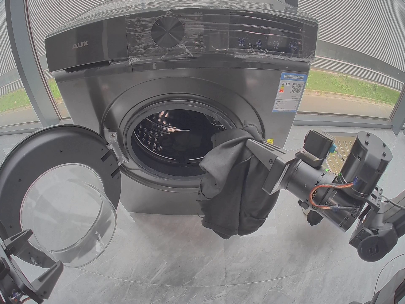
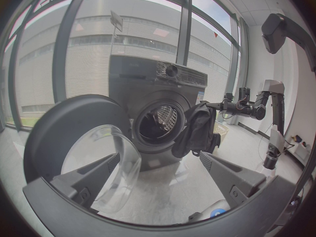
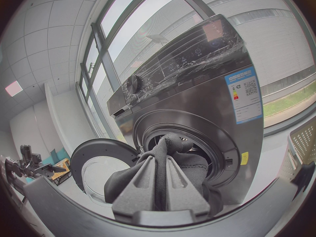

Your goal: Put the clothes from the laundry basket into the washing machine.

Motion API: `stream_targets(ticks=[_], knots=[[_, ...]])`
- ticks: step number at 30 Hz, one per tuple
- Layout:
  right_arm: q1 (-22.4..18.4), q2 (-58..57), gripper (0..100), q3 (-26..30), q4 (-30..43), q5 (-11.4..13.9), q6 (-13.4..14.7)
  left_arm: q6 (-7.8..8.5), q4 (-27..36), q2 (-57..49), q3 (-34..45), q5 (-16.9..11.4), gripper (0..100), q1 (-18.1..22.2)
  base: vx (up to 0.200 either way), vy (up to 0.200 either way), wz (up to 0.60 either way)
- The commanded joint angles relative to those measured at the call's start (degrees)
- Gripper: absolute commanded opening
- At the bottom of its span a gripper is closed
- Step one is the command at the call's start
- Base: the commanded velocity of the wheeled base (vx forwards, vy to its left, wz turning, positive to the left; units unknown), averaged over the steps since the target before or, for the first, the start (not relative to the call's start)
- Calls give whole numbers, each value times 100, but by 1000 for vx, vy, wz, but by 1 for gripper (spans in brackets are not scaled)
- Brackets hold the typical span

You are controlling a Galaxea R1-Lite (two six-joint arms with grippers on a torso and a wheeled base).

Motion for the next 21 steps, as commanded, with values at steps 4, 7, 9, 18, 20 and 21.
stream_targets(ticks=[4,7,9,18,20,21], knots=[[44,706,0,-638,-39,-15,85,105,-1617,3121,32,-758,100,-623,0,0,0],[35,1031,0,-964,49,-445,49,78,-2320,3912,24,-714,100,-949,0,0,0],[35,1172,0,-1087,75,-612,49,69,-2636,4272,-3,-670,100,-1081,0,0,0],[88,1427,0,-1763,374,-902,155,25,-4104,6223,-346,-424,100,-1801,0,0,0],[105,1418,0,-1816,383,-902,172,25,-4157,6496,-451,-432,100,-1907,0,0,0],[105,1427,0,-1816,383,-902,172,25,-4157,6592,-513,-432,100,-1959,0,0,0]])
